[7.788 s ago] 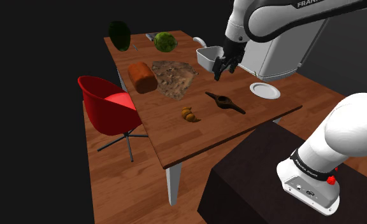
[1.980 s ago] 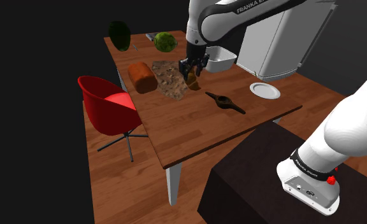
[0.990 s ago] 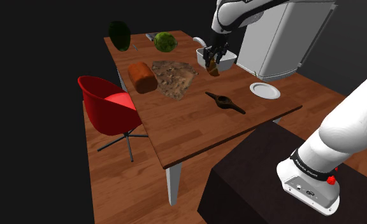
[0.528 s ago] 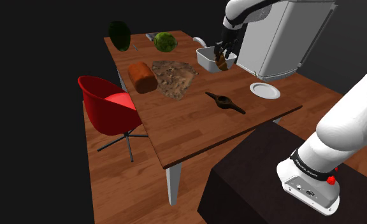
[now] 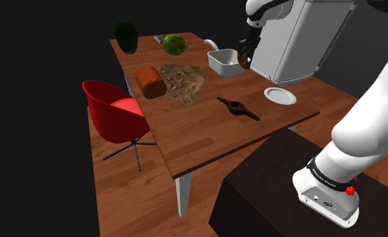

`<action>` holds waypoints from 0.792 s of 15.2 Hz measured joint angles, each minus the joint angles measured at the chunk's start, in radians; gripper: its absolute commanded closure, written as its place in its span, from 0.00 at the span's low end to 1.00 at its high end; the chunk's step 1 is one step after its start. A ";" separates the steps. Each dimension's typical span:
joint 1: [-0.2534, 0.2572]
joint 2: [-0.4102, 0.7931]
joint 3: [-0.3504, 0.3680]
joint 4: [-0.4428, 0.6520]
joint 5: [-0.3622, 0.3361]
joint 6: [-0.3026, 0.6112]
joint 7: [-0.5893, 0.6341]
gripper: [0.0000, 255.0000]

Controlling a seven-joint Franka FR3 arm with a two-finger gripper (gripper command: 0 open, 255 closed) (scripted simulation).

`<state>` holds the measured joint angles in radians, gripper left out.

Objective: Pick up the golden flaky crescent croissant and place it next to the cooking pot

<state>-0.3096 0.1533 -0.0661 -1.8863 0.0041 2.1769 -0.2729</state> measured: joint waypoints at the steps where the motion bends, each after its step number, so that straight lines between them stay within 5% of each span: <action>1: -0.012 0.025 -0.007 0.035 0.006 -0.010 -0.022 1.00; 12: -0.163 0.309 -0.058 0.439 0.082 -0.134 -0.238 1.00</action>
<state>-0.4727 0.4622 -0.1238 -1.4477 0.0862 2.0429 -0.5106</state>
